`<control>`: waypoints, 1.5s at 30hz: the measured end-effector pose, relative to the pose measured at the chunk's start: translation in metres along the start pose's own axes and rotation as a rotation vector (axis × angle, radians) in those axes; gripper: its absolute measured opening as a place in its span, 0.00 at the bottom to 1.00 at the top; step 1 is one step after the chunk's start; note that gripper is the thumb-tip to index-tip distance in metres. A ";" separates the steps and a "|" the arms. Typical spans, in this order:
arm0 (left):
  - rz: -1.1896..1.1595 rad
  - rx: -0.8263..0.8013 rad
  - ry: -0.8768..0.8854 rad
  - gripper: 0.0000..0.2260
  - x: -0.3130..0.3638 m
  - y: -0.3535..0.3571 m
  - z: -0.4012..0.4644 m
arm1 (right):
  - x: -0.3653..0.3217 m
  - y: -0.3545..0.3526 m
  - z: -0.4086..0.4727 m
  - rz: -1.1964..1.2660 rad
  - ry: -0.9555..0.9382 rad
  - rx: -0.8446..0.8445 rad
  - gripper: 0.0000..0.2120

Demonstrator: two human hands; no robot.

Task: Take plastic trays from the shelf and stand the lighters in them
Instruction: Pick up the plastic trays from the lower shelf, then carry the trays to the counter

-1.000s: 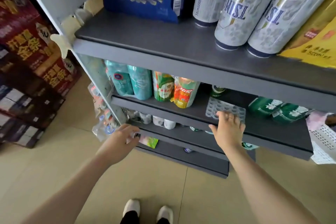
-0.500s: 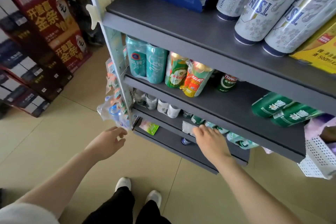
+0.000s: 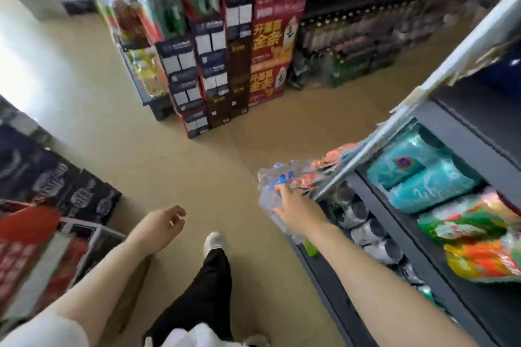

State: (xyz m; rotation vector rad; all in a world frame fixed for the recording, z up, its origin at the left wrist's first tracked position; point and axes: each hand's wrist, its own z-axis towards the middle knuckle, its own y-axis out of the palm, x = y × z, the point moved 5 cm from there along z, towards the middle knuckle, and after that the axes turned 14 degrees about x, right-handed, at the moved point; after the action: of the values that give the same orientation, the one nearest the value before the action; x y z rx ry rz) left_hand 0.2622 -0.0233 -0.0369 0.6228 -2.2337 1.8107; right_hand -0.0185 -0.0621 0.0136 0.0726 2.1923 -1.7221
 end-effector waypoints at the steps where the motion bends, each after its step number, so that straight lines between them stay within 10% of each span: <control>1: -0.016 0.028 -0.035 0.12 -0.013 -0.008 0.007 | -0.018 -0.001 0.024 0.002 -0.028 0.001 0.16; 11: -0.211 0.208 -0.348 0.10 -0.144 -0.099 0.106 | -0.171 0.003 0.248 -0.108 -0.228 -0.091 0.09; 25: -0.286 0.402 -0.348 0.11 -0.210 -0.233 0.363 | -0.263 -0.004 0.576 -0.252 -0.343 -0.172 0.04; 45: -0.261 0.471 -0.865 0.11 -0.546 -0.422 0.571 | -0.723 0.034 0.922 -0.062 -0.785 -0.291 0.05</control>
State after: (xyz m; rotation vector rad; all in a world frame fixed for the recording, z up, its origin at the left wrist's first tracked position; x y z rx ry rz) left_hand 0.9963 -0.5366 -0.0191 2.0001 -1.9353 2.1839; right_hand 0.8890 -0.8042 0.0174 -0.6360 1.8044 -1.1442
